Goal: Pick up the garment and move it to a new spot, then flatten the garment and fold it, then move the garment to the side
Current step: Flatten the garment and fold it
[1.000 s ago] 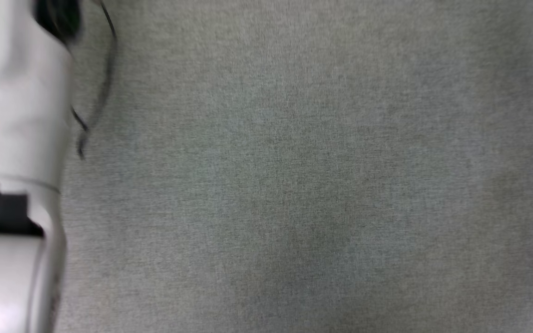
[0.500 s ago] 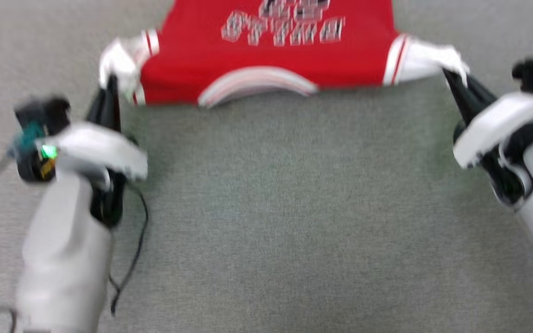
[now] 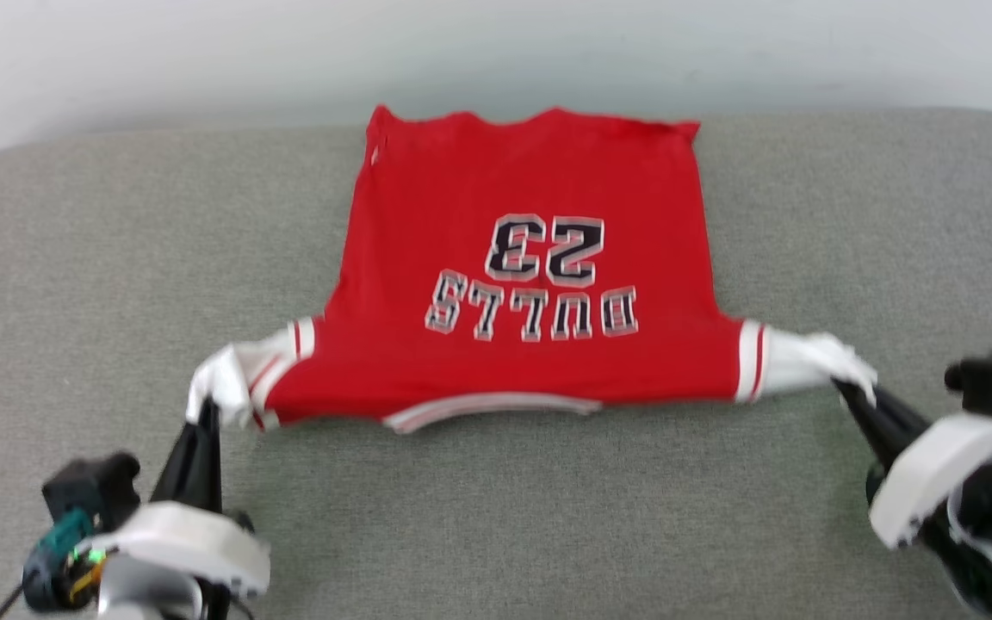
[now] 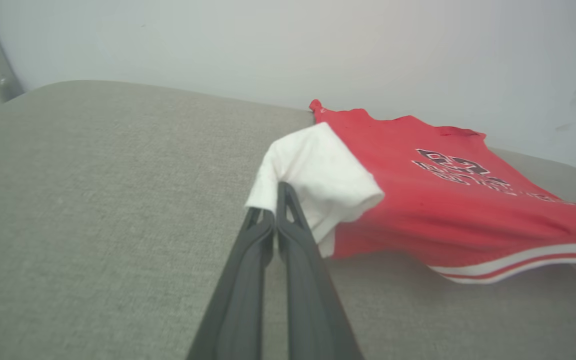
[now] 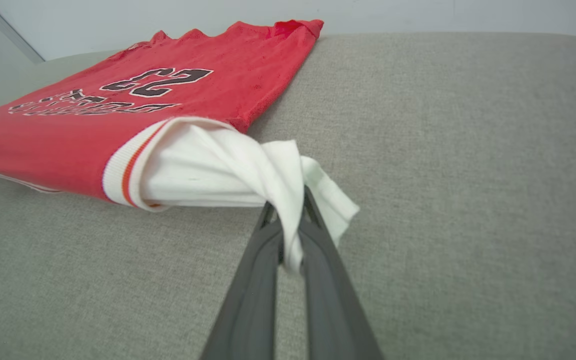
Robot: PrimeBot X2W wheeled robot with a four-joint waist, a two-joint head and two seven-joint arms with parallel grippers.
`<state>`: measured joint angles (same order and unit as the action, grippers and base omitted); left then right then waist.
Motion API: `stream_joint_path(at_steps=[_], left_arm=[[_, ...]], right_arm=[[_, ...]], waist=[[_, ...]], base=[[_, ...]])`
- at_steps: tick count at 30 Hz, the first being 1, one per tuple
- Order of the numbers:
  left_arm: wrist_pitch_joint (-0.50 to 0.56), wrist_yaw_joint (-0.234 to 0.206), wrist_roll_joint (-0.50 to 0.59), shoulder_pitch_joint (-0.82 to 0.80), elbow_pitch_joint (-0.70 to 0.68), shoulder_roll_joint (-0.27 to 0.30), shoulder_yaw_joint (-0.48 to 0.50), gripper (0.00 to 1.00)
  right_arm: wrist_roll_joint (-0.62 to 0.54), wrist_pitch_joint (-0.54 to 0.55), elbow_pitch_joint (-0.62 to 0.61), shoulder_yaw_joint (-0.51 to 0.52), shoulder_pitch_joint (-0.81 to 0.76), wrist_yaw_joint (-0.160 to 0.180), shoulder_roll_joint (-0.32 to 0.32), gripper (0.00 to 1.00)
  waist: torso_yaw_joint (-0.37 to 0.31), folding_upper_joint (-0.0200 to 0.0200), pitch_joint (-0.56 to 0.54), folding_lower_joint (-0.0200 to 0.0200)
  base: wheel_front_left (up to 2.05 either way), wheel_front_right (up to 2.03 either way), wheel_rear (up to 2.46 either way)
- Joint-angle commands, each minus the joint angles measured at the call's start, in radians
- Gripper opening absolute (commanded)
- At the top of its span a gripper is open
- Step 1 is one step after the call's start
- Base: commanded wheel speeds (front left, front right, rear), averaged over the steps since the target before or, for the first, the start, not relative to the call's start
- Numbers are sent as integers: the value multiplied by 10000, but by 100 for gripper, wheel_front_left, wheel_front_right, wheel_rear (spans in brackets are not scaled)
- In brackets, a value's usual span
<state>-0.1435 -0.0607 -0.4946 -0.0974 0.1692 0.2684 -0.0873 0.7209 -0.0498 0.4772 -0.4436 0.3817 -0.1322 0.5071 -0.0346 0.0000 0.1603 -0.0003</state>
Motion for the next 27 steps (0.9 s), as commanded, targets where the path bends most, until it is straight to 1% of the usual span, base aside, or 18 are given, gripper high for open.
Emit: stream_joint_path(at_steps=[1, 4, 8, 11, 13, 14, 15, 16, 18, 20, 23, 25, 27], left_arm=[[212, -286, 63, 570, -504, 134, 119, 0], [764, -715, 91, 1731, -1562, 168, 91, 0], [1448, -1104, 85, 2924, -2468, 229, -11, 0], [1814, -1292, 81, 3518, -2807, 151, -153, 0], [1893, -1301, 3, 3697, -2902, -11, -313, 0], [1881, -1257, -15, 3746, -2864, -66, -409, 0], [1833, -1207, 4, 3745, -2802, -111, -499, 0], [1777, -1175, 53, 3682, -2739, -162, -593, 0], [1612, -1055, 49, 3453, -2722, -334, -798, 0], [1555, -997, 303, 3308, -2741, -282, -1011, 0], [1504, -983, 560, 2987, -3031, -341, -1273, 0], [1517, -1050, 685, 2818, -3302, -374, -1392, 0], [1552, -1085, 860, 2616, -3578, -358, -1493, 0]], right_arm=[[-127, 243, -289, 397, -620, 28, 116, 0], [-570, 902, -1138, 1230, -1954, 28, -42, 0], [-1210, 2096, -2352, 2432, -3716, 29, -395, 0], [-1722, 3110, -3236, 3174, -4837, 28, -836, 0], [-1998, 3762, -3650, 3479, -5352, 26, -1185, 0], [-2074, 3994, -3810, 3576, -5513, 25, -1372, 19], [-2119, 4199, -3913, 3662, -5635, 25, -1533, 64], [-2214, 4396, -3973, 3678, -5734, 25, -1603, 100], [-2087, 4265, -4201, 3977, -5583, 22, -1952, 100], [-1942, 4090, -4350, 4164, -5326, 19, -2229, 100], [-1925, 3508, -4473, 4675, -4595, 19, -2369, 100], [-1986, 3152, -4247, 5070, -3915, 19, -2426, 100], [-2025, 3058, -3823, 5350, -3082, 19, -2358, 100]], waist=[[86, 0, -233, 3], [139, 0, -487, 3], [218, 0, -719, 3], [275, 0, -792, 3], [317, 0, -780, 3], [342, 0, -773, 3], [377, 0, -767, 3], [422, 0, -754, 3], [524, 0, -708, 3], [614, 0, -677, 3], [761, 0, -540, 3], [848, 0, -376, 3], [982, 0, -101, 3]], base=[[0, 0, 0], [0, 0, 0], [0, 0, 0], [0, 0, 0], [0, 0, 0], [0, 0, 0], [0, 0, 0], [0, 0, 0], [0, 0, 0], [0, 0, 0], [0, 0, 0], [0, 0, 0], [0, 0, 0]])
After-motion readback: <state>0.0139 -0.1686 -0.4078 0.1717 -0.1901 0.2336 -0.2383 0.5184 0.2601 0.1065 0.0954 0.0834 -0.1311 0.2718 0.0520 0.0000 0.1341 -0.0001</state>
